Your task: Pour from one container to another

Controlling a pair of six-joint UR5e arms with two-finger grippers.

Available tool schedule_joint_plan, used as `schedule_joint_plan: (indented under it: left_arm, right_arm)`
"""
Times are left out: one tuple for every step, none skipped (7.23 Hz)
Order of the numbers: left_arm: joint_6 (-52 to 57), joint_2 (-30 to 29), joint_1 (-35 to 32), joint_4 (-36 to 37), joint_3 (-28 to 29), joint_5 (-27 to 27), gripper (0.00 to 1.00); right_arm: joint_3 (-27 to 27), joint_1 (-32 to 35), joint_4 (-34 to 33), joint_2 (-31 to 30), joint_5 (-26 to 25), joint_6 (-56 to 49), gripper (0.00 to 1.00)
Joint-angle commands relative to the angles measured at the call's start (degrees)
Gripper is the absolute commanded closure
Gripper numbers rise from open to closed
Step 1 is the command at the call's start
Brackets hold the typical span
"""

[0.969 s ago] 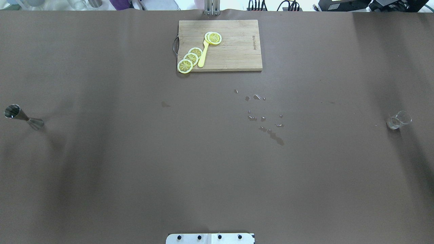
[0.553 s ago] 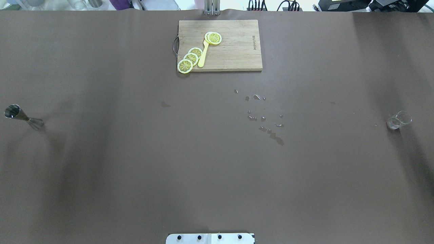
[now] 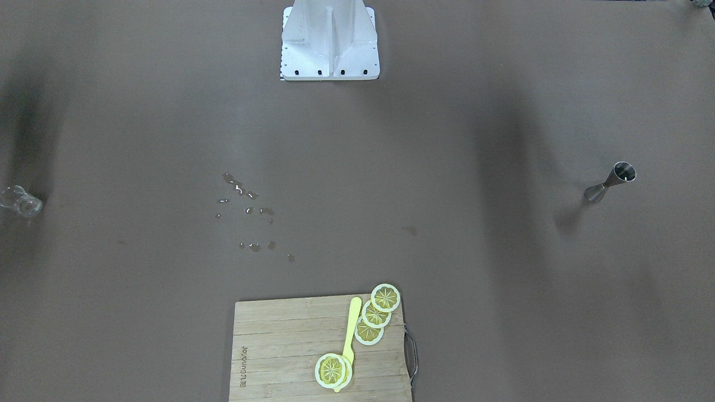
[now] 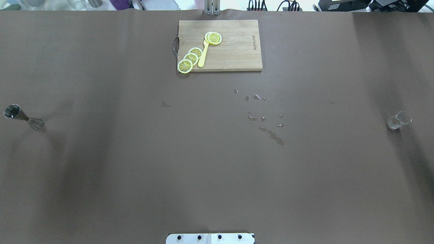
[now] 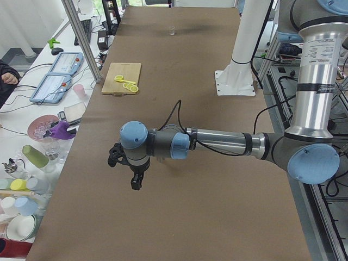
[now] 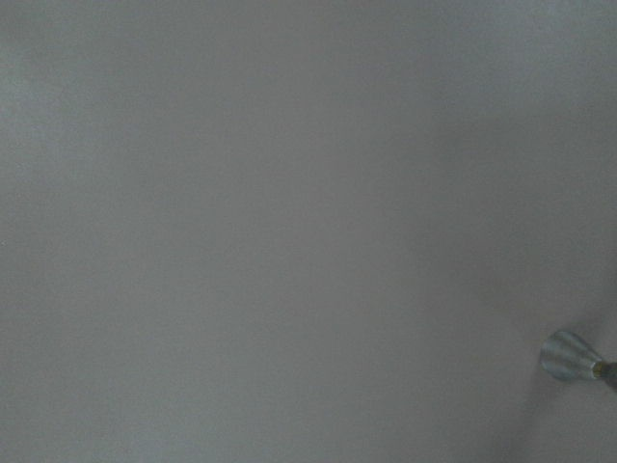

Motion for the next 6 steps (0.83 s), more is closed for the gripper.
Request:
schedule_joint_plan:
  left_arm:
    - [-0.2,-0.1,0.0,0.0,-0.2,0.1,0.02]
    - [-0.2,-0.4,0.0,0.0,-0.3,0.1,0.02]
    - [-1.3,-0.9,0.0,0.0,-1.0,0.0,0.02]
    - [-3.4,-0.9,0.0,0.0,-2.3,-0.2,0.02]
    - [-3.8,-1.0,0.0,0.0,-2.6,-0.2,0.02]
    - [-5.8,-1.1,0.0,0.0,-2.7,-0.2,0.02]
  right_arm:
    - [-0.4,-0.1,0.0,-0.1,0.0,0.0,0.00]
    - [-0.4,-0.1,0.0,-0.1,0.0,-0.1,0.00]
    - [-0.1,-0.1,0.1,0.0,0.0,-0.2,0.00]
    - [0.2,-0.1,0.1,0.1,0.2,-0.2,0.00]
    - [0.9,-0.2,0.7,0.1,0.5,-0.8,0.00]
    - [-0.2,-0.5,6.1,-0.9,0.6,-1.1,0.00]
